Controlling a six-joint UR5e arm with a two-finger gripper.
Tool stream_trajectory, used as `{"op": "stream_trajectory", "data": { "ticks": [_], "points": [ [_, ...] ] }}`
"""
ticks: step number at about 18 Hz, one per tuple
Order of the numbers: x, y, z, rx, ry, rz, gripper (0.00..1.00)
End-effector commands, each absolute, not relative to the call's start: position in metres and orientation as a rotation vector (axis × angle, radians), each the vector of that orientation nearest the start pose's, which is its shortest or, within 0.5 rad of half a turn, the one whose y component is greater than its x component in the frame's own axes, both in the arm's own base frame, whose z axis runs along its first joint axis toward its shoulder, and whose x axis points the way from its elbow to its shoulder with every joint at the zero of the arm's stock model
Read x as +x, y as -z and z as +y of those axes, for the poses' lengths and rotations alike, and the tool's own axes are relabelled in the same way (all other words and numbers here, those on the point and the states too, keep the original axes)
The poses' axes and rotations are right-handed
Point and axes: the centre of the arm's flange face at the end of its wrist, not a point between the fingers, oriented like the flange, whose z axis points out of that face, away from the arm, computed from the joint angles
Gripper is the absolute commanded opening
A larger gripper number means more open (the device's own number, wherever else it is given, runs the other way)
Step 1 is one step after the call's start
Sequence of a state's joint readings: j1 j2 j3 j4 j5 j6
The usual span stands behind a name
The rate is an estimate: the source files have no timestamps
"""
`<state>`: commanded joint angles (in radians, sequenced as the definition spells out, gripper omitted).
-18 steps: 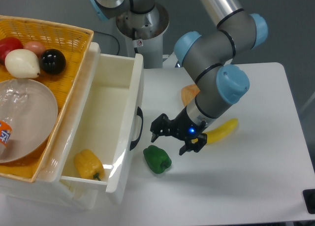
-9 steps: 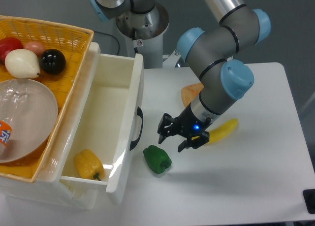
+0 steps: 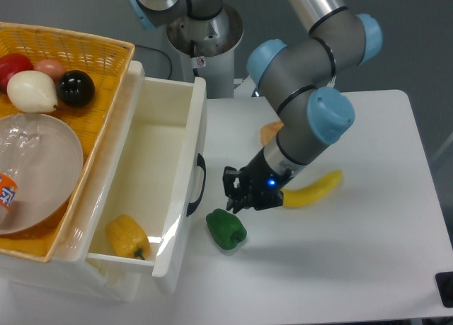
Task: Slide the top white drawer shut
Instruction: 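Move the gripper down to the front face of the open white drawer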
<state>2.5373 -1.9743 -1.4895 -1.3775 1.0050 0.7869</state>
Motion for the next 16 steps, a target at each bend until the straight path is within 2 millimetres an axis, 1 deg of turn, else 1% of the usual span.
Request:
{"op": "stream_trajectory", "data": {
  "ticks": [2, 6, 7, 8, 16],
  "points": [
    [-0.4052, -0.3402, 0.5139, -2.654, 0.675, -0.286, 0.26],
    [-0.4043, -0.3320, 0.5130, -2.665, 0.693, -0.291, 0.26],
    [-0.4056, -0.3318, 0.5117, -2.663, 0.696, -0.296, 0.06],
    [-0.4066, -0.3326, 0.5099, -2.666, 0.701, -0.303, 0.00],
    [-0.4072, -0.3343, 0.5082, -2.665, 0.715, -0.306, 0.00]
  ]
}}
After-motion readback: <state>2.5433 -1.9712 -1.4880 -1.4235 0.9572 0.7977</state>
